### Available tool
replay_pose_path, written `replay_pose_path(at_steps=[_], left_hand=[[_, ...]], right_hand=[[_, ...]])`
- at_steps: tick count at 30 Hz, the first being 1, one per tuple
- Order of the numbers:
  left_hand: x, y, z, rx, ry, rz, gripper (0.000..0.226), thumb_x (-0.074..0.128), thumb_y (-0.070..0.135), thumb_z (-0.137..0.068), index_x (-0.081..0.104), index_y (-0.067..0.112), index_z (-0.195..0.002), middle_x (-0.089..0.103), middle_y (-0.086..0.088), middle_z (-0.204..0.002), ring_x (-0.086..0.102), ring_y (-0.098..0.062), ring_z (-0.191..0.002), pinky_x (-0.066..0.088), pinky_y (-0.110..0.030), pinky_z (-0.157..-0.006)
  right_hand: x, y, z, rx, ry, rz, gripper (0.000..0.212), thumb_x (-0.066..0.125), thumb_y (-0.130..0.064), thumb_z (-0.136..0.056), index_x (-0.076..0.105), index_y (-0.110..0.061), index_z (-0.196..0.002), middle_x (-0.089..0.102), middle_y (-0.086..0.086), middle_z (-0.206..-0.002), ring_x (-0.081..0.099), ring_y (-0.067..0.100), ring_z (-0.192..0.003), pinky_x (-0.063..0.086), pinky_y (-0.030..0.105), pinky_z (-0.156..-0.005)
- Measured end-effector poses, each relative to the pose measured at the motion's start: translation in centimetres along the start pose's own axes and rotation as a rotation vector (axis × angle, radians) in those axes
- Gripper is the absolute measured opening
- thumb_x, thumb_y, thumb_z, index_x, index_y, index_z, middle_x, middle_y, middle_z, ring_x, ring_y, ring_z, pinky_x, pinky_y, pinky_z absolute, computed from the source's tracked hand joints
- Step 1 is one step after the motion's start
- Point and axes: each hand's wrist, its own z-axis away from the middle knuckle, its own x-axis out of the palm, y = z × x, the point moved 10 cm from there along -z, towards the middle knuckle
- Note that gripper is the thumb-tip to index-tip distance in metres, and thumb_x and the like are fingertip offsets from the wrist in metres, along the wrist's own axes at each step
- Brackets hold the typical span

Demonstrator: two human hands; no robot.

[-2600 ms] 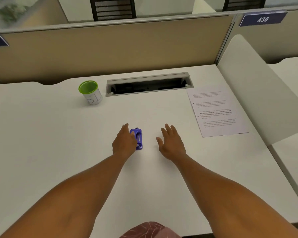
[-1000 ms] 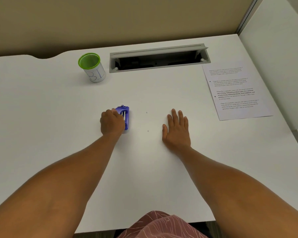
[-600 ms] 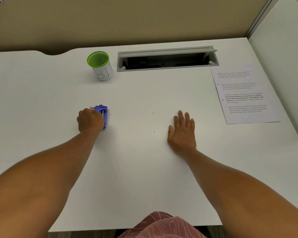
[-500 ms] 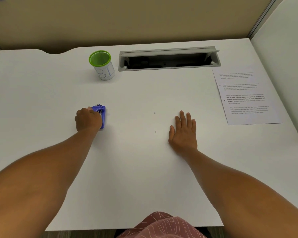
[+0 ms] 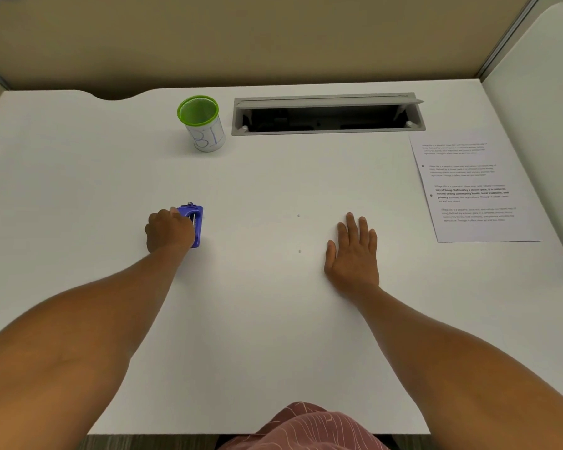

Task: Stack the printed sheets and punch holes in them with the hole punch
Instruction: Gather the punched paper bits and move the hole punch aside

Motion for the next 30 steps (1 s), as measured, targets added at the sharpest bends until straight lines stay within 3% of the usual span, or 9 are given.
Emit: replay_pose_path(at_steps=[3, 6, 10, 13, 15, 19, 26, 30], left_hand=[[-0.4, -0.8, 0.1, -0.08, 0.035, 0.094, 0.044, 0.029, 0.029, -0.101, 0.053, 0.002, -0.125, 0.054, -0.022, -0.127, 0.048, -0.039, -0.118, 0.04, -0.049, -0.097], [-1.8, -1.1, 0.7, -0.132, 0.158, 0.157, 0.044, 0.04, 0.045, -0.097, 0.056, 0.011, -0.119, 0.054, -0.013, -0.128, 0.046, -0.034, -0.121, 0.039, -0.049, -0.096], [-3.4, 1.4, 1.8, 0.064, 0.332, 0.17, 0.038, 0.057, 0.047, -0.088, 0.054, 0.017, -0.111, 0.056, -0.008, -0.118, 0.048, -0.032, -0.114, 0.04, -0.045, -0.088], [-3.0, 4.3, 3.1, 0.277, 0.347, 0.205, 0.025, 0.061, 0.042, -0.088, 0.056, 0.021, -0.1, 0.059, -0.001, -0.101, 0.051, -0.03, -0.103, 0.042, -0.042, -0.081], [-1.8, 5.8, 4.1, 0.383, 0.279, 0.269, 0.015, 0.063, 0.039, -0.088, 0.059, 0.025, -0.091, 0.06, 0.007, -0.09, 0.052, -0.025, -0.096, 0.044, -0.036, -0.073], [3.0, 7.4, 6.0, 0.381, -0.066, 0.451, 0.011, 0.071, 0.04, -0.081, 0.067, 0.03, -0.081, 0.068, 0.014, -0.08, 0.061, -0.009, -0.08, 0.047, -0.03, -0.064], [7.7, 11.4, 10.9, 0.535, -0.378, 0.352, 0.021, 0.079, 0.049, -0.068, 0.074, 0.042, -0.087, 0.07, 0.021, -0.085, 0.062, 0.001, -0.088, 0.049, -0.023, -0.078], [8.3, 13.7, 12.7, 0.63, -0.438, 0.315, 0.025, 0.08, 0.052, -0.066, 0.075, 0.042, -0.088, 0.068, 0.018, -0.088, 0.063, 0.008, -0.085, 0.051, -0.023, -0.082]], right_hand=[[0.0, 0.0, -0.1, 0.003, -0.004, 0.008, 0.064, 0.011, -0.041, -0.097, 0.018, -0.011, -0.153, -0.002, 0.005, -0.164, -0.012, 0.027, -0.149, -0.002, 0.047, -0.121], [-0.4, -0.2, -0.5, 0.004, 0.014, 0.008, 0.059, 0.019, -0.039, -0.097, 0.028, -0.012, -0.149, 0.008, 0.009, -0.163, -0.002, 0.03, -0.15, 0.002, 0.048, -0.121], [-1.6, -0.8, -1.3, -0.012, 0.064, -0.002, 0.05, 0.032, -0.037, -0.096, 0.045, -0.012, -0.137, 0.028, 0.014, -0.154, 0.019, 0.031, -0.143, 0.014, 0.048, -0.118], [-2.1, -1.4, -2.1, -0.029, 0.079, -0.005, 0.044, 0.038, -0.037, -0.094, 0.051, -0.012, -0.128, 0.036, 0.011, -0.146, 0.027, 0.03, -0.136, 0.02, 0.047, -0.113], [-2.2, -1.7, -2.6, -0.039, 0.074, -0.014, 0.042, 0.039, -0.037, -0.094, 0.053, -0.014, -0.126, 0.037, 0.009, -0.144, 0.029, 0.029, -0.134, 0.022, 0.046, -0.111], [-2.6, -2.5, -3.7, -0.061, 0.063, -0.062, 0.038, 0.044, -0.035, -0.093, 0.057, -0.016, -0.122, 0.04, 0.006, -0.14, 0.033, 0.028, -0.128, 0.028, 0.041, -0.104], [-2.7, -3.0, -4.7, -0.052, 0.019, -0.164, 0.035, 0.051, -0.032, -0.091, 0.059, -0.017, -0.121, 0.04, 0.006, -0.135, 0.033, 0.027, -0.123, 0.034, 0.039, -0.096], [-2.8, -3.0, -4.7, -0.047, 0.027, -0.177, 0.035, 0.052, -0.032, -0.091, 0.059, -0.016, -0.122, 0.039, 0.006, -0.136, 0.033, 0.028, -0.123, 0.035, 0.039, -0.096]])
